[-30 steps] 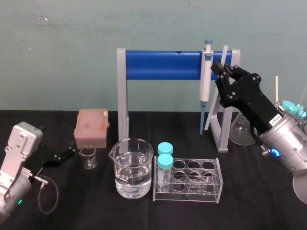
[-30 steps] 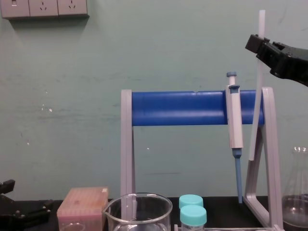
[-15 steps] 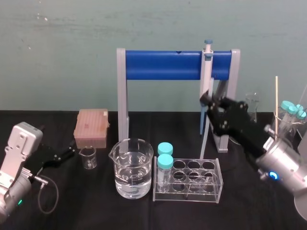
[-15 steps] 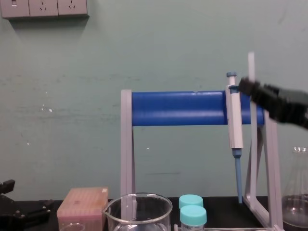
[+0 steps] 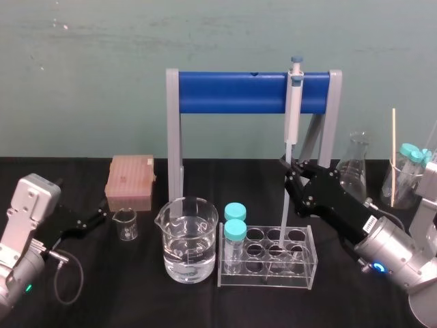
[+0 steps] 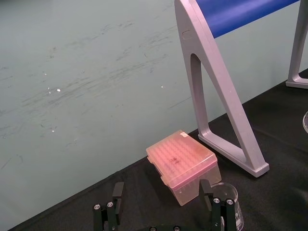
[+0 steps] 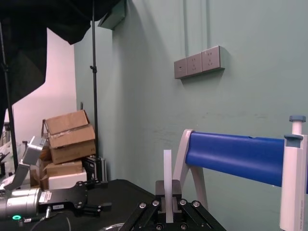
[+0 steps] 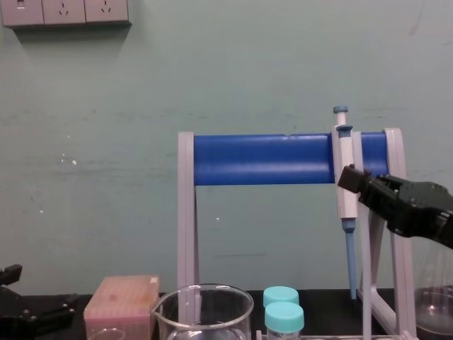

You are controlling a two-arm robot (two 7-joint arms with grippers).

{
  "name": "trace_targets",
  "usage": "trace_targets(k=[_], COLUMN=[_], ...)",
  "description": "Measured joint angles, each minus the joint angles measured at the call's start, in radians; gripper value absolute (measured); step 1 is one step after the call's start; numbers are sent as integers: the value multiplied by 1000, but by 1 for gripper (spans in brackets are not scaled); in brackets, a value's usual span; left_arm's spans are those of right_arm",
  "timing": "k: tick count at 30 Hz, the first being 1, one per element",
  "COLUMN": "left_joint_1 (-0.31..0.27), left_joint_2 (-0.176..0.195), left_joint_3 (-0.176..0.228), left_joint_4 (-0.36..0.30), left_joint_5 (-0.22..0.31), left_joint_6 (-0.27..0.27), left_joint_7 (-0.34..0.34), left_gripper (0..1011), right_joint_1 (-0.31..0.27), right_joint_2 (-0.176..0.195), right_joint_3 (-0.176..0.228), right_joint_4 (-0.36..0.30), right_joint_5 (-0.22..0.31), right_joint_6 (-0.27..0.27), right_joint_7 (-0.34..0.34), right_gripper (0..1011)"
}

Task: Pick up the stirring rod with one hand, then place it down.

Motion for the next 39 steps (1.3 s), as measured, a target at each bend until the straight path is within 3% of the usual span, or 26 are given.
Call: trace_targets(k=[9, 25, 39], left_joint_1=[0, 0, 0], left_joint_2=[0, 0, 0], left_joint_3=[0, 0, 0], left_joint_4=[0, 0, 0], left_joint_5=[0, 0, 0], left_joint_6=[0, 0, 0], left_joint_7=[0, 0, 0], left_gripper=[1000, 1000, 1000], right_joint_1=[38, 78, 89], right_joint_2=[-27, -58, -73], right_joint_3=[-23, -53, -58], right_joint_4=[71, 188, 224], right_joint_5=[-24, -68, -93], right_joint_6=[-23, 16, 29], right_joint_7=[11, -13, -28], right_gripper=[70, 70, 70])
